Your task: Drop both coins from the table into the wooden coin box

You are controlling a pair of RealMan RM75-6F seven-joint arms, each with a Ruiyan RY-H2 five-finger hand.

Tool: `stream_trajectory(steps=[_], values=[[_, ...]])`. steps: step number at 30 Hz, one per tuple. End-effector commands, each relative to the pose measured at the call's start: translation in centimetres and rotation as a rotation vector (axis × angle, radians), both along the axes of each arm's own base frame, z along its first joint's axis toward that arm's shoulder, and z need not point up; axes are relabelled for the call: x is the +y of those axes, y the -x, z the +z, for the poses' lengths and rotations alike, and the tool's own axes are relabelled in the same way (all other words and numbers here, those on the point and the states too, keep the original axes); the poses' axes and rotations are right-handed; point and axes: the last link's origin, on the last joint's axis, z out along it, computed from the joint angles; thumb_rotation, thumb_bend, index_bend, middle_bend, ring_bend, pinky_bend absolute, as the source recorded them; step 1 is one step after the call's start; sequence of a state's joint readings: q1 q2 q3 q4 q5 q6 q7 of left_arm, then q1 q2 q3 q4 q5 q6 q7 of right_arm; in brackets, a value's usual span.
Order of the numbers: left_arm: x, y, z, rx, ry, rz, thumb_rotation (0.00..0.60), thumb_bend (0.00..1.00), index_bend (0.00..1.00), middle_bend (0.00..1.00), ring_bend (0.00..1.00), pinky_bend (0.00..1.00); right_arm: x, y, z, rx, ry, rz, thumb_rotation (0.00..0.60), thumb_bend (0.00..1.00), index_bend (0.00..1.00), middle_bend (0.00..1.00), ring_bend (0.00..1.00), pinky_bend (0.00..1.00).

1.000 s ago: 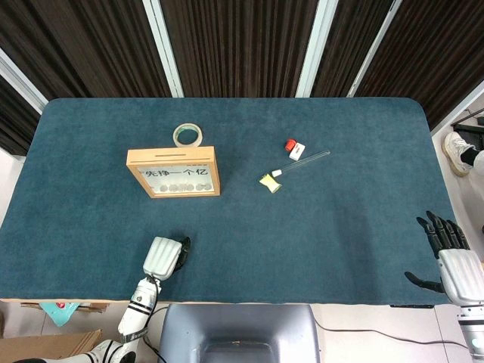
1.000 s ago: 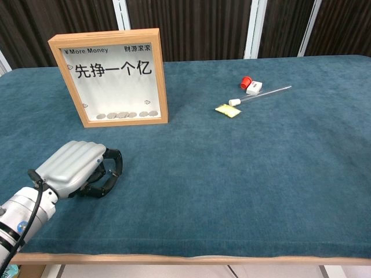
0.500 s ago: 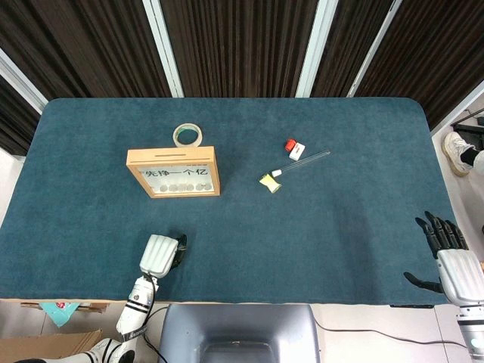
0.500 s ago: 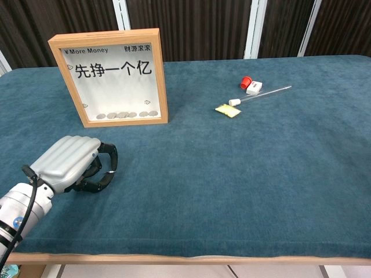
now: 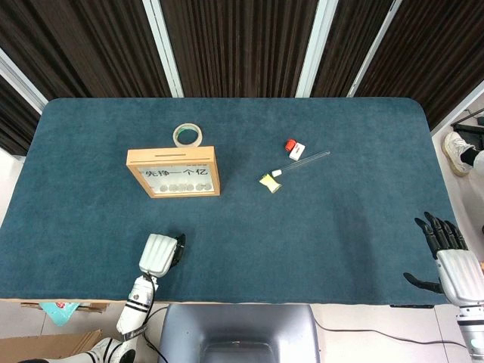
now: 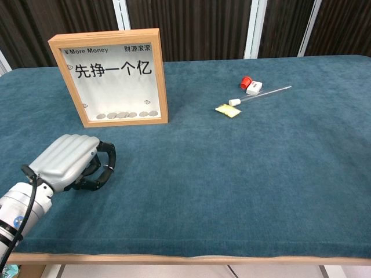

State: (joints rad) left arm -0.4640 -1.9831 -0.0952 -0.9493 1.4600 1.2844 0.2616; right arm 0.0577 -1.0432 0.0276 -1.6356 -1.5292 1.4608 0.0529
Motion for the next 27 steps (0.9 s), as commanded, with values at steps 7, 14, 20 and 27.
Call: stream_trajectory(steps=[7, 14, 20, 27], values=[[1.1, -0.7, 3.7, -0.042, -0.116, -0.039, 0.6, 0.5, 0.62, 1.0, 1.0, 1.0, 0.0, 0.0, 0.0, -0.003, 0.003, 0.002, 0.6, 0.19, 0.0, 0.0, 0.0, 0.0], [3.2, -3.5, 13.8, -0.088, -0.302, -0.073, 0.6, 0.49, 0.61, 1.0, 1.0, 1.0, -0.2, 0.0, -0.2, 0.0, -0.002, -0.001, 0.6, 0.19, 0.0, 0.0, 0.0, 0.0], [5.7, -6.7, 20.5, -0.142, -0.36, 0.019, 0.6, 0.51, 0.59, 1.0, 1.0, 1.0, -0.5, -0.1, -0.9, 0.012, -0.02, -0.006, 0.6, 0.19, 0.0, 0.0, 0.0, 0.0], [9.4, -10.1, 24.2, -0.186, -0.388, 0.108, 0.6, 0.52, 0.59, 1.0, 1.0, 1.0, -1.1, 0.0, -1.4, 0.017, -0.039, -0.02, 0.6, 0.19, 0.0, 0.0, 0.0, 0.0]])
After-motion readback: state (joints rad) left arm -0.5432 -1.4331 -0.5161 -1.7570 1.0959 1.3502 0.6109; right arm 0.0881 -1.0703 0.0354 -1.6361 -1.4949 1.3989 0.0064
